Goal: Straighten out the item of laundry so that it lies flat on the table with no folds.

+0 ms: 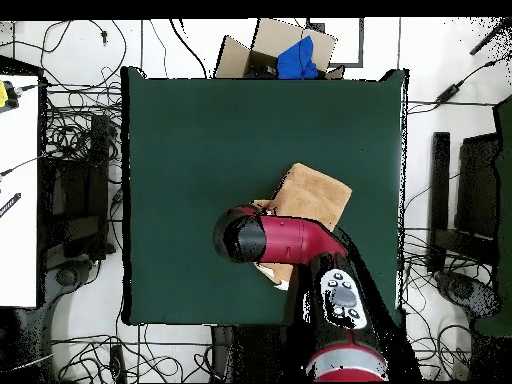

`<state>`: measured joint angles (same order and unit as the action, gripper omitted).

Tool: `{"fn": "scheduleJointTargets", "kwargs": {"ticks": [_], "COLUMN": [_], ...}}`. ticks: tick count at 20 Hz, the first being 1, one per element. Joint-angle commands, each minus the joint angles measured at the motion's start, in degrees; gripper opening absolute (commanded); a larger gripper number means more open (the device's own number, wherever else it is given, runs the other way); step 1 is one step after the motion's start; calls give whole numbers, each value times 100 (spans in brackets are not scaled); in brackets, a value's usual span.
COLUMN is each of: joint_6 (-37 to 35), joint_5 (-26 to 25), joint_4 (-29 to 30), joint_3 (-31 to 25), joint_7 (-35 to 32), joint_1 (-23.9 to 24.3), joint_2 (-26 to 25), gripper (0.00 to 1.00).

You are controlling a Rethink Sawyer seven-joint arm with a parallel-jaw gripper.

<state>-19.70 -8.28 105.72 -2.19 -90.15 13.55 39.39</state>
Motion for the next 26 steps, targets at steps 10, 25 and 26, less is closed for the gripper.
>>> {"fn": "scheduleJointTargets", "kwargs": {"ticks": [10, 25, 26], "joint_6": [-536, -3109, -3249], "joint_5": [822, 864, 881], "joint_4": [388, 593, 626], "joint_3": [92, 327, 298], "joint_7": [-1412, -551, -470], "joint_1": [-464, -187, -109], "joint_2": [238, 2369, 2502], "gripper": [0, 0, 0]}}
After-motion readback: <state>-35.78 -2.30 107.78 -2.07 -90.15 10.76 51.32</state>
